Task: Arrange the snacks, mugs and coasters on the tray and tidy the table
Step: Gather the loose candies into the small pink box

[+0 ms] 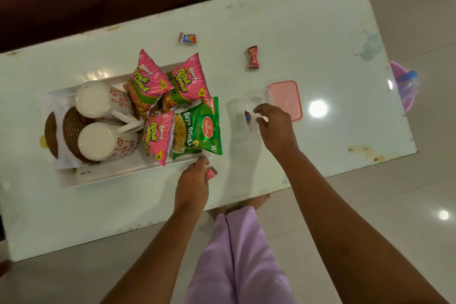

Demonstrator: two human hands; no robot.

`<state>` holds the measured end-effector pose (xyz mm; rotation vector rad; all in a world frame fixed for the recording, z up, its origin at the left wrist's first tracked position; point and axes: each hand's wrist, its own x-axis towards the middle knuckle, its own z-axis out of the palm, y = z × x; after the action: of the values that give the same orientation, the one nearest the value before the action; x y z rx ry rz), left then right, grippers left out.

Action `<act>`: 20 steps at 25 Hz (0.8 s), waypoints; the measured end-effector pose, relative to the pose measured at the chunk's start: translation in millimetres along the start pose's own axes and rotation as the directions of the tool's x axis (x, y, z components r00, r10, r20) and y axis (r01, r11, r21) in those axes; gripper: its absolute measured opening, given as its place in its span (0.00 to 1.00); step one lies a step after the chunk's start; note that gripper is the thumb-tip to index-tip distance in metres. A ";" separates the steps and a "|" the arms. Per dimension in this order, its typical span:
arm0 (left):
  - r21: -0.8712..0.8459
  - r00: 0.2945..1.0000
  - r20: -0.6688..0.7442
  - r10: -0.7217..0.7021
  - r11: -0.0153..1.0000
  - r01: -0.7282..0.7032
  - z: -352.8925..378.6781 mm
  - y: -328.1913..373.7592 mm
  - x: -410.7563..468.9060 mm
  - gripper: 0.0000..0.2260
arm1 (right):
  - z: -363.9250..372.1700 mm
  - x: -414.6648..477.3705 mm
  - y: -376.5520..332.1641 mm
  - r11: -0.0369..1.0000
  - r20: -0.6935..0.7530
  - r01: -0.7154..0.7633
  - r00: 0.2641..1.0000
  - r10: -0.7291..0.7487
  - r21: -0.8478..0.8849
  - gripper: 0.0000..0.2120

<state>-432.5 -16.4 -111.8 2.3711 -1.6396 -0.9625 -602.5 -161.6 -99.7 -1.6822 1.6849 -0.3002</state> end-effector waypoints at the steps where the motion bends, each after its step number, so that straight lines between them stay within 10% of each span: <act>1: -0.061 1.000 -0.004 0.019 0.998 -0.020 -2.4 10.5 0.9 0.14 | -1.6 -1.6 -1.6 0.999 -0.030 -0.017 0.999 0.018 0.028 0.12; 4: -0.378 0.999 -0.041 0.026 0.925 -0.039 -15.4 56.3 1.2 0.09 | -11.0 -9.0 -10.2 0.956 -0.127 -0.107 0.981 0.146 0.273 0.09; 7: -0.695 0.982 -0.141 -0.122 0.719 -0.011 -34.2 104.6 19.0 0.09 | -24.4 -20.1 -25.7 0.681 0.118 -0.314 0.940 0.319 0.662 0.07; 11: -0.736 0.960 -0.204 -0.190 0.677 -0.023 -46.6 141.2 58.3 0.11 | -36.4 -20.1 -31.5 0.494 0.231 -0.332 0.939 0.256 0.803 0.09; 16: -0.727 0.978 -0.075 -0.193 0.682 0.078 -41.0 140.4 85.5 0.11 | -41.0 1.5 -18.4 0.615 0.189 -0.321 0.944 0.271 0.720 0.10; 20: -0.674 0.981 0.043 -0.190 0.720 0.169 -36.6 140.8 96.1 0.13 | -31.9 15.7 -10.7 0.898 0.040 -0.291 0.955 0.295 0.330 0.11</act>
<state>-505.1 -168.1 -65.5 2.0124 -0.8176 -1.2743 -612.4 -187.9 -75.5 -1.1636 1.7535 -0.4224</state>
